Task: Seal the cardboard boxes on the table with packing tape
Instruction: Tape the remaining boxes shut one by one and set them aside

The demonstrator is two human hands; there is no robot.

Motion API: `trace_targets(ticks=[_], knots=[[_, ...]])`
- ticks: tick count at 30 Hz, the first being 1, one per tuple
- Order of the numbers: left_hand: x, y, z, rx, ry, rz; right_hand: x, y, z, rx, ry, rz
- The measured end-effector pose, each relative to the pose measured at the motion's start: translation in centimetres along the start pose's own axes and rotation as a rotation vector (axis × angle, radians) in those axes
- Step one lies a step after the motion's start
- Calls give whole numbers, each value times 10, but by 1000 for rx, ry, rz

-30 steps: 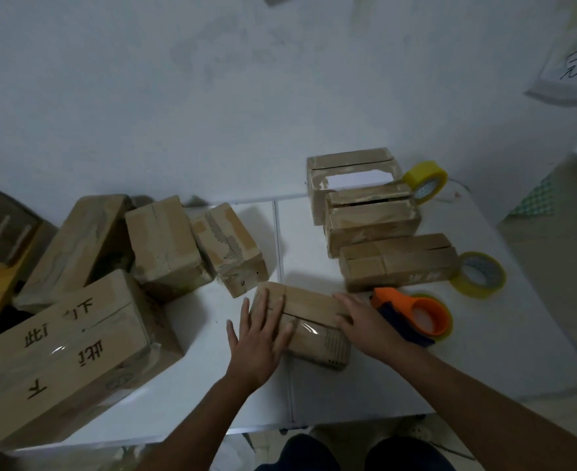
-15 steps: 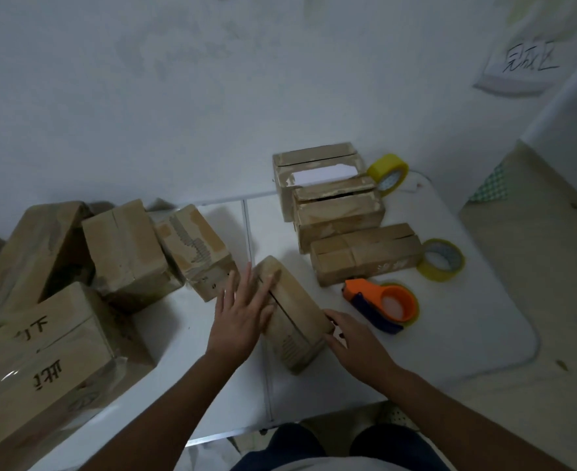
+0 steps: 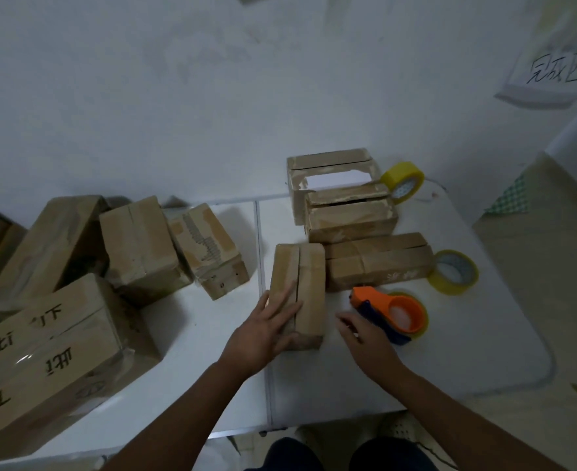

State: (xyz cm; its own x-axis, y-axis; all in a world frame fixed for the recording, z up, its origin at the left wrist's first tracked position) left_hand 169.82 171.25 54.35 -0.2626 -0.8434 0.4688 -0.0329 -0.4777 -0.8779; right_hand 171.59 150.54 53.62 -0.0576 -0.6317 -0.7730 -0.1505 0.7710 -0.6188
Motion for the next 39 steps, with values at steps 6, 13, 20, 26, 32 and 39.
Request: trace_targets(ticks=[6,13,20,26,32,39], knots=[[-1,6,-8,15,32,173,59,-39,35,209,177,-272],[0,19,-10,-53,-42,229,102,-25,51,10,274,-427],[5,20,-14,-46,-112,220,204,1,117,-45,183,-517],[12,20,-10,-15,-119,191,47,-73,16,23,207,-206],[43,-17,19,173,-269,-264,35,-85,14,62,157,-100],[56,2,31,-74,-967,-1057,-2,-98,4,143,92,8]])
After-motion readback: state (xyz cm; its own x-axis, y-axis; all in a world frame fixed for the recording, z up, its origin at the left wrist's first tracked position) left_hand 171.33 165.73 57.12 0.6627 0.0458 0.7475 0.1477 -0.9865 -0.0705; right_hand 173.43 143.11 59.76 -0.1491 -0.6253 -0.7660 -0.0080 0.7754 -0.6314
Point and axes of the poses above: each hand's wrist, its own z-axis towards the middle knuckle, its own y-axis out of the palm, x = y × z, the point moved 7 cm from there along z, towards the middle knuckle, and after that the axes turned 12 degrees about x, right-handed, at the moved point
